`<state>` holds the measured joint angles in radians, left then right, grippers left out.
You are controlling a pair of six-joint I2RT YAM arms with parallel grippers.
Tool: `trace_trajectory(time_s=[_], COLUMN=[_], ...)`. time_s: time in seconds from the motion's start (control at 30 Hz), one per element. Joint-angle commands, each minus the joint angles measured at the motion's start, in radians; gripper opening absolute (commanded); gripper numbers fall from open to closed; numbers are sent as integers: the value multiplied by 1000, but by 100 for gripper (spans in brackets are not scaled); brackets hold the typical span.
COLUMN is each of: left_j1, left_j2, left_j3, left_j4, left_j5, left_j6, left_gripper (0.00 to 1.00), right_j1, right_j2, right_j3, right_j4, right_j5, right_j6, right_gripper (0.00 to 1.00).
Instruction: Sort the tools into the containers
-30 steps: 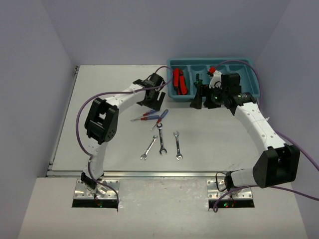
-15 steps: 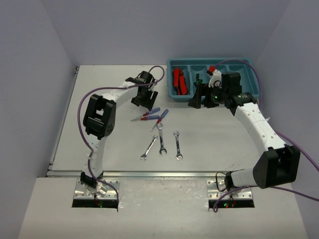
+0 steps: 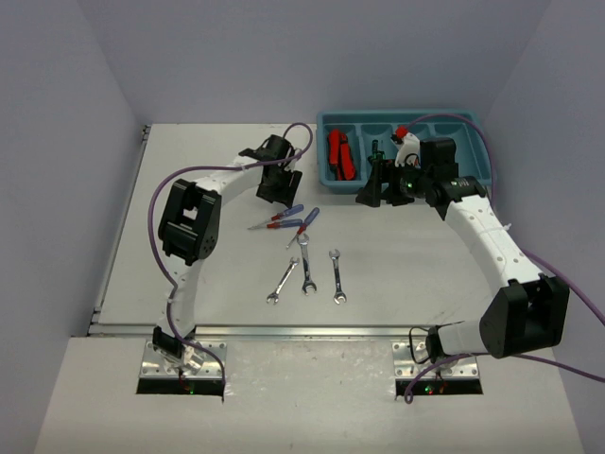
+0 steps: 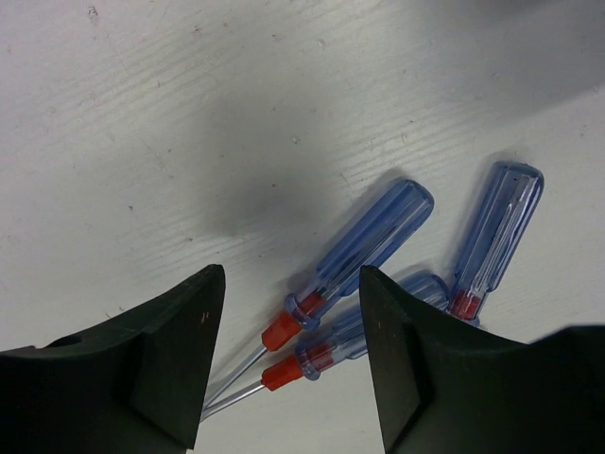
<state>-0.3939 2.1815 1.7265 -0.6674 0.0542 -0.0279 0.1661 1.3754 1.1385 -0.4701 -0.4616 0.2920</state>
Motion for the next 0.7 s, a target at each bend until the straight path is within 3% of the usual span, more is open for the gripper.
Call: trace_trajectory(time_s=[0.0, 0.37, 0.53, 0.67], left_j1=[-3, -29, -37, -37], left_j2=[14, 43, 67, 88], left_j3=[-5, -8, -12, -14], left_j4=[38, 52, 54, 60], left_j5=[35, 50, -1, -76], left_j6=[-16, -23, -35, -57], left_gripper=[54, 52, 47, 36], right_j1=[5, 10, 12, 13], right_j2=[-25, -13, -15, -15], right_j3=[0, 0, -3, -5], right_j4=[45, 47, 47, 50], right_j5=[-29, -43, -51, -58], right_j6=[2, 2, 1, 0], right_gripper=[81, 81, 81, 81])
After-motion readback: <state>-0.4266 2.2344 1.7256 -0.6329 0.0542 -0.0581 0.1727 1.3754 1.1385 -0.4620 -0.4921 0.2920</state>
